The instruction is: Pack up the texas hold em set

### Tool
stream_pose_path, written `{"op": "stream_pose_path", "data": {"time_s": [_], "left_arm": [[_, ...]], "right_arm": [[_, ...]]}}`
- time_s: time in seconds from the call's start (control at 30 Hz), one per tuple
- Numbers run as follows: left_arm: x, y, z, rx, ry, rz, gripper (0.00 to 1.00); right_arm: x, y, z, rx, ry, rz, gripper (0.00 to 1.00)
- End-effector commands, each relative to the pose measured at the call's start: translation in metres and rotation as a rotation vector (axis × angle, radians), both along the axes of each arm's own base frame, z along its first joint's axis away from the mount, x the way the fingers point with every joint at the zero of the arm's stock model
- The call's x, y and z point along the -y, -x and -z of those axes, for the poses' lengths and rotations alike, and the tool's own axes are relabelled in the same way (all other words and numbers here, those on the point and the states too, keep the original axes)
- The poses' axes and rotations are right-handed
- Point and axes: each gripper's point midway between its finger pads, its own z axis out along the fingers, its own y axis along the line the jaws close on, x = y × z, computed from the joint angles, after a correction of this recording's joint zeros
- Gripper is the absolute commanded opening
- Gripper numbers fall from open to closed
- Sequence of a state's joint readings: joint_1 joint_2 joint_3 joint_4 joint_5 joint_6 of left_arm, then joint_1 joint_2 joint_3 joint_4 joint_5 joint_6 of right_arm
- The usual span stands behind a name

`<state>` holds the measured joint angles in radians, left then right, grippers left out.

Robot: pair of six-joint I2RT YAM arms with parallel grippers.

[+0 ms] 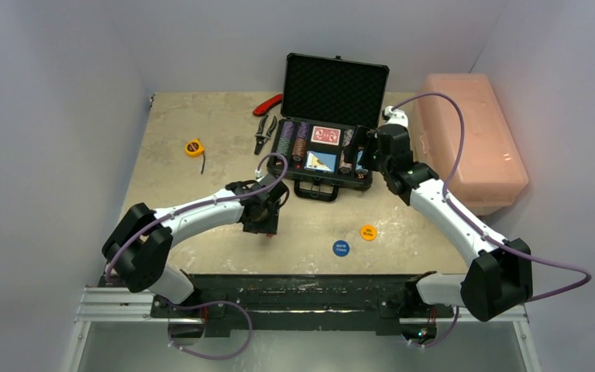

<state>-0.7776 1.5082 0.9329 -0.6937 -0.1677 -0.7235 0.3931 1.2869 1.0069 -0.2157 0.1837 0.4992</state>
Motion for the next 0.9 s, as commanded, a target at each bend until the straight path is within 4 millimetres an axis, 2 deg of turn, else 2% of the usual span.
{"op": "stream_pose_path", "data": {"time_s": [0.0, 0.27, 0.5, 0.87], "left_arm": [[0.018, -0.013, -0.011, 0.043, 0.052, -0.018, 0.46], [0.020, -0.011, -0.004, 0.033, 0.047, -0.015, 0.43], [0.024, -0.016, 0.001, 0.036, 0.038, -0.036, 0.37], [0.021, -0.016, 0.007, 0.025, -0.001, -0.055, 0.34]], "right_arm": [[-0.004, 0.000, -0.009, 0.034, -0.016, 0.003, 0.91], [-0.007, 0.001, -0.007, 0.036, -0.003, 0.002, 0.91], [-0.009, 0.001, -0.008, 0.041, 0.008, 0.000, 0.92], [-0.012, 0.004, -0.008, 0.044, 0.021, -0.003, 0.92]]}}
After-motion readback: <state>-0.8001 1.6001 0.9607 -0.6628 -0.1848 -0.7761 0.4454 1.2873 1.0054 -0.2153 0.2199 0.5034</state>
